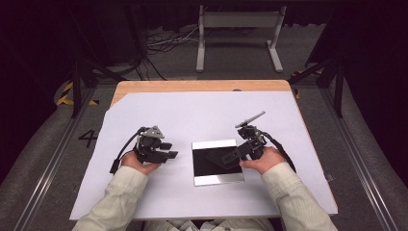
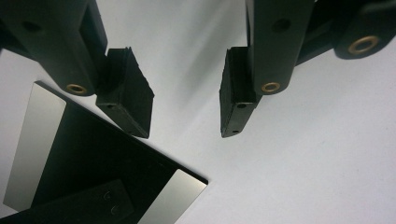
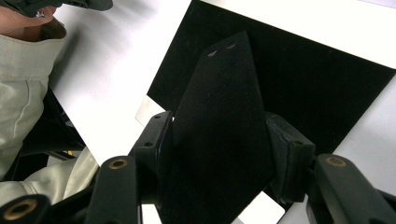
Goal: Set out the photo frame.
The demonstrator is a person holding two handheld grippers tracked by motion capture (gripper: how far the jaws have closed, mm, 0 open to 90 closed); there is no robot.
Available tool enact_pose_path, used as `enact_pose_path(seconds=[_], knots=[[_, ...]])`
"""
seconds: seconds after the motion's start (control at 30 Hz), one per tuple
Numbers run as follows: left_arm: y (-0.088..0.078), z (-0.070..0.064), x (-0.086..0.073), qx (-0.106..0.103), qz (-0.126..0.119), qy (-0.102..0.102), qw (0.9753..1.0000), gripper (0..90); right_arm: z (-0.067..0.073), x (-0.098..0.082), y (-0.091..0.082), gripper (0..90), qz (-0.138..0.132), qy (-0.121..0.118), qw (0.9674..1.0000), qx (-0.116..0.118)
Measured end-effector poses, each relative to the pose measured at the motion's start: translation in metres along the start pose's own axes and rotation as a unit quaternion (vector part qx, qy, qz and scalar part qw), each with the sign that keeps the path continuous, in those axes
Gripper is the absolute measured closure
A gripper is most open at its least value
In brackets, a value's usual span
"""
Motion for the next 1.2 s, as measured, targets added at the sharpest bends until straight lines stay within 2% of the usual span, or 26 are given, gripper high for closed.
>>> enact_pose_path(seconds=[0.4, 0.77, 0.9, 0.93, 1.2], knots=[[0.000, 0.000, 0.000, -0.001, 0.002, 0.001, 1.0000, 54.9, 0.000, 0.000, 0.003, 46.2, 0.012, 0.010, 0.9999, 0.007], [0.000, 0.000, 0.000, -0.001, 0.001, 0.000, 1.0000, 54.9, 0.001, -0.001, -0.001, 52.0, 0.012, 0.028, 0.9995, 0.012], [0.001, 0.000, 0.000, -0.002, 0.001, 0.000, 1.0000, 54.9, 0.005, -0.002, -0.004, 57.0, 0.006, 0.016, 0.9998, 0.007], [0.001, 0.000, 0.000, -0.002, 0.001, 0.000, 1.0000, 54.9, 0.008, -0.002, -0.007, 60.3, 0.001, 0.010, 0.9999, 0.010], [0.000, 0.001, 0.000, -0.001, -0.001, 0.000, 1.0000, 54.9, 0.016, -0.005, -0.016, 68.5, -0.004, -0.009, 0.9996, 0.025]])
Point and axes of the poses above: each handheld gripper's, and its own axes: y roughly forward along the jaws, x roughly out of its top, z roughly to its left, the point moved 6 cm from there along y, roughly forward along the jaws, and after that the axes turned 9 degrees about -z, right-handed, at the moved point
